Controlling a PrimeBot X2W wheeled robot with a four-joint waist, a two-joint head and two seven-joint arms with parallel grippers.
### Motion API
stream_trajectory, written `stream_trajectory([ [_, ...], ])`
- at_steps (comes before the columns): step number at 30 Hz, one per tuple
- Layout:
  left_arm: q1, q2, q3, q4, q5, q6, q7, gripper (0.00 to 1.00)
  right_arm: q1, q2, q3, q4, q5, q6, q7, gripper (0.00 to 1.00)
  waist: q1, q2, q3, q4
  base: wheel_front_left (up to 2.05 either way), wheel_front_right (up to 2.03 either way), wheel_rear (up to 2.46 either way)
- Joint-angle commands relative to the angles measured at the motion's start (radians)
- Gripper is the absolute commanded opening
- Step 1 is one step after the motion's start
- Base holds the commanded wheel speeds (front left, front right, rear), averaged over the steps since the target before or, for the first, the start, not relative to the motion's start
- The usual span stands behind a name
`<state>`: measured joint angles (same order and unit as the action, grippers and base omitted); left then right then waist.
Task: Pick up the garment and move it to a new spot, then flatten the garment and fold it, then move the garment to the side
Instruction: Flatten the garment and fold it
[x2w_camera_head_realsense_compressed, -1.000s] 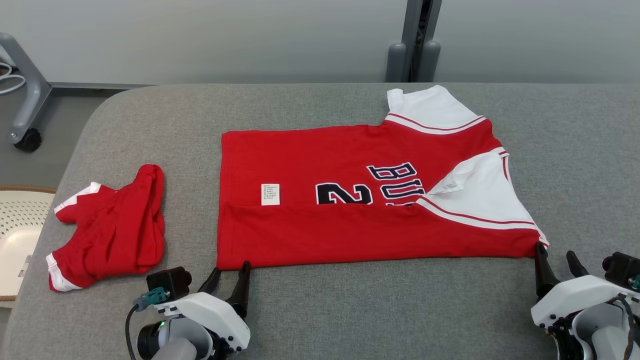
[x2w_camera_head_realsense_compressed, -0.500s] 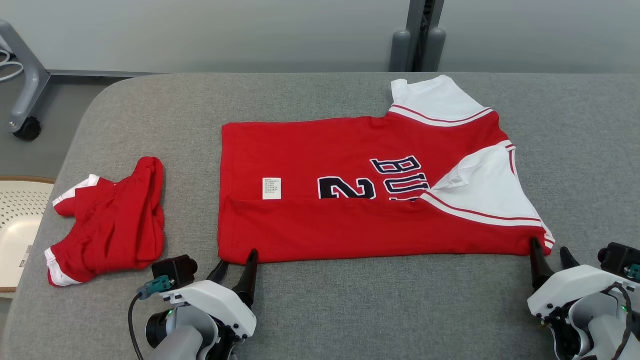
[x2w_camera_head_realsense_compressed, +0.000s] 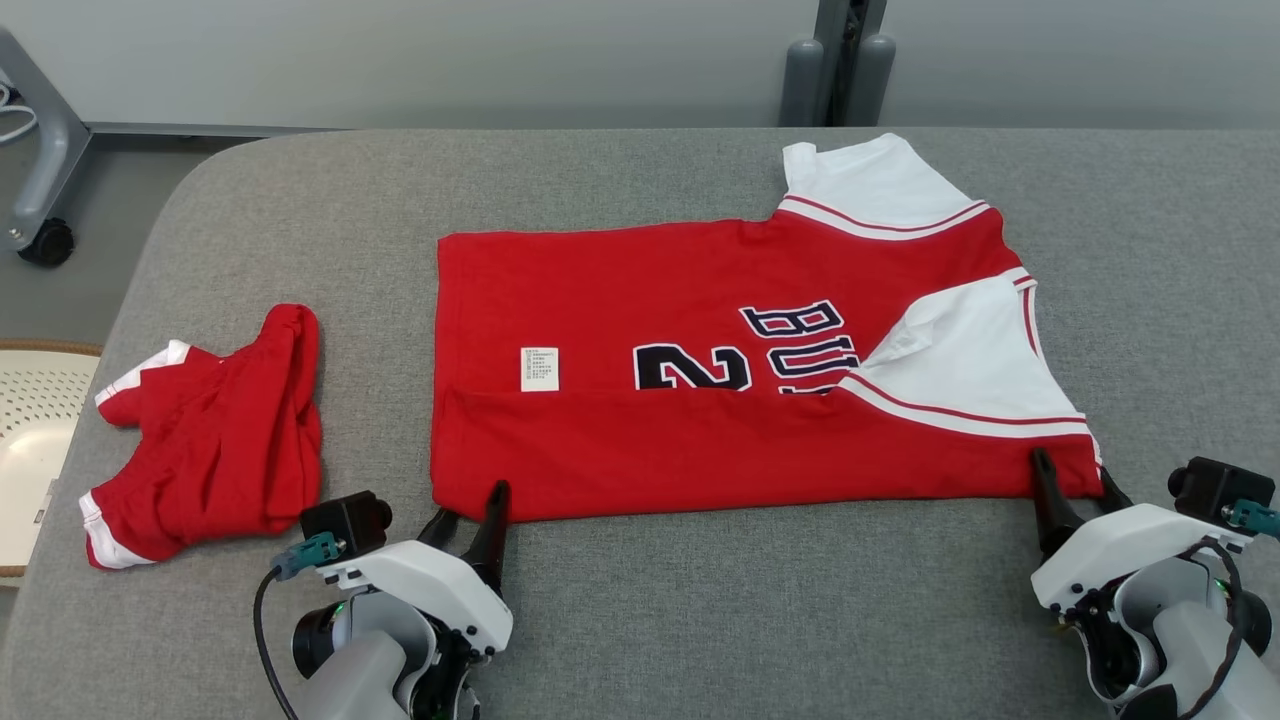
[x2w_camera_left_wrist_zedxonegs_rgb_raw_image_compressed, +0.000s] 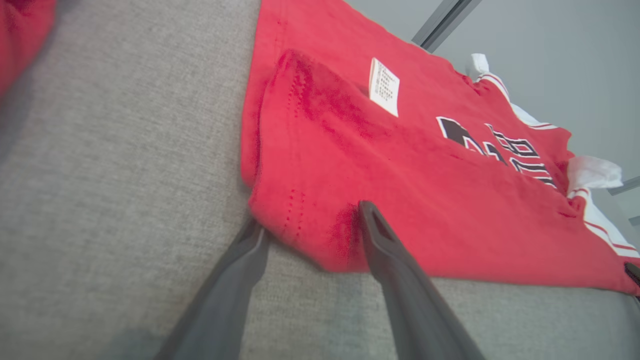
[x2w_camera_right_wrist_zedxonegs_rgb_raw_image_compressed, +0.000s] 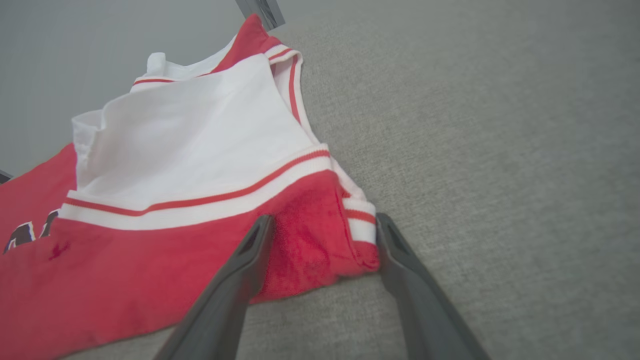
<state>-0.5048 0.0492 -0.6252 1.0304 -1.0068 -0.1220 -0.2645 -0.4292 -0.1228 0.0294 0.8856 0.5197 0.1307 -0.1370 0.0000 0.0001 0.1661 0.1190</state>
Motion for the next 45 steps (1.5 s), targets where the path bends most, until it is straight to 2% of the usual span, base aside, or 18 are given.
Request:
stream_trajectory([
  [1,-0.014,0.003,-0.004,0.009,-0.008,0.004,0.004,0.35,-0.007,0.003,0.013,0.009,0.011,0.000,0.001,1.00,0.0000,-0.0001,0.004,-0.003,0.00,0.00,0.00],
  [2,-0.020,0.002,-0.002,0.007,-0.004,0.006,0.003,0.18,-0.008,0.002,0.019,0.010,0.017,0.000,0.001,1.00,0.0000,-0.0001,0.005,-0.004,0.00,0.00,0.00],
  [3,-0.023,0.002,0.004,0.003,0.003,0.008,0.002,0.00,-0.009,0.000,0.024,0.011,0.022,0.000,0.000,0.67,0.0000,-0.0001,0.006,-0.004,0.00,0.00,0.00],
  [5,-0.027,0.002,0.015,-0.003,0.016,0.013,0.002,0.00,-0.014,-0.002,0.031,0.013,0.035,0.000,-0.002,0.02,0.0000,-0.0001,0.008,-0.004,0.00,0.00,0.00],
  [19,0.026,0.005,0.091,-0.055,0.199,0.063,0.000,0.00,-0.004,-0.035,0.073,0.033,0.090,0.000,-0.026,0.00,0.0000,-0.0001,-0.048,0.010,0.00,0.00,0.00],
  [24,0.062,0.005,0.099,-0.073,0.262,0.068,0.000,0.00,0.027,-0.041,0.087,0.048,0.103,0.000,-0.026,0.00,0.0000,-0.0001,-0.087,0.009,0.00,0.00,0.00],
  [34,0.143,0.005,0.103,-0.070,0.315,0.079,0.000,0.00,0.131,-0.038,0.073,0.084,0.134,0.000,-0.008,0.00,0.0000,-0.0001,-0.175,0.004,0.00,0.00,0.00],
  [45,0.219,0.006,0.117,-0.077,0.341,0.080,0.000,0.00,0.267,-0.015,0.052,0.041,0.144,0.000,0.012,0.00,0.0000,-0.0001,-0.225,0.006,0.00,0.00,0.00],
])
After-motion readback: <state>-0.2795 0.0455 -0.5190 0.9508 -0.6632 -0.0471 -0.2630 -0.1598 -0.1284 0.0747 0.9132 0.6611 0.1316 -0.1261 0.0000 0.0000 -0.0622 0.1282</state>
